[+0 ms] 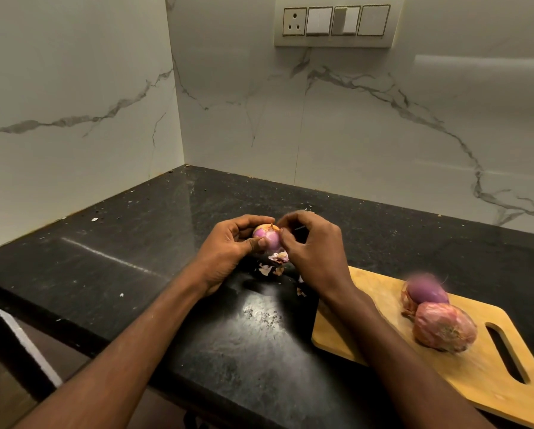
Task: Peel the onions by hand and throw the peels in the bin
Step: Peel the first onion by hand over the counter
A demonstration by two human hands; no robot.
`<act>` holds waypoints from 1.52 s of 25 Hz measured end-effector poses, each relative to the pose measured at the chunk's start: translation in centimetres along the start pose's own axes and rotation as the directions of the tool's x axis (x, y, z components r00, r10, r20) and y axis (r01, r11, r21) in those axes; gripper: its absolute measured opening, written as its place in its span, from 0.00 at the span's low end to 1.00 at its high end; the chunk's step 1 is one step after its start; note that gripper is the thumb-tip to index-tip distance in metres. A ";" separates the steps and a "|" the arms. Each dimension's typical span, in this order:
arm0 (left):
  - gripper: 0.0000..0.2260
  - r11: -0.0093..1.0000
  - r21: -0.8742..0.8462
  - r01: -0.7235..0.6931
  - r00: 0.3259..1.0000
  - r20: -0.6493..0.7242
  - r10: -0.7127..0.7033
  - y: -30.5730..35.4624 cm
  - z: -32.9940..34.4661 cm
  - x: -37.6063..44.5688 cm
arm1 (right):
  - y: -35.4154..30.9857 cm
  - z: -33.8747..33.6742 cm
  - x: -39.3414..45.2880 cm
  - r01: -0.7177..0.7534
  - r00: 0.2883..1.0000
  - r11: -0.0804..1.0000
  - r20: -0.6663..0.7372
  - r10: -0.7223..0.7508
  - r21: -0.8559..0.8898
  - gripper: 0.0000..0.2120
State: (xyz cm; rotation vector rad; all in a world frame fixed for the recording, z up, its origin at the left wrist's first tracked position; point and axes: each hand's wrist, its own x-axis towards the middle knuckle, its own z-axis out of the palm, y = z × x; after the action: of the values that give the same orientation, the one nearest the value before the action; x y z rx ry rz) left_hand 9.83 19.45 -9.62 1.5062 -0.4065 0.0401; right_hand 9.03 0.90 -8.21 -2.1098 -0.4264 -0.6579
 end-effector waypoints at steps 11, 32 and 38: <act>0.13 1.000 -0.021 0.021 0.998 0.055 -0.020 -0.4 0.2 0.2 | -0.6 -0.1 -0.2 0.116 0.974 0.983 0.208 -0.085 -0.143 0.13; 0.13 1.000 0.017 -0.009 1.000 0.024 0.009 -0.5 0.3 0.0 | -0.7 -0.1 -0.4 0.162 0.971 0.964 0.205 -0.119 -0.210 0.11; 0.13 0.999 0.054 -0.003 0.999 0.044 0.000 -0.6 0.2 0.1 | -0.6 -0.3 -0.3 0.146 0.966 0.967 0.239 -0.095 -0.207 0.08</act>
State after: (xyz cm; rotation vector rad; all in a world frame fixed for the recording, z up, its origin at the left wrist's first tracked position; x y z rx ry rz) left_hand 10.03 19.15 -10.12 1.5618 -0.4451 0.0192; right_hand 8.44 0.99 -7.86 -2.3997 -0.6385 -0.5560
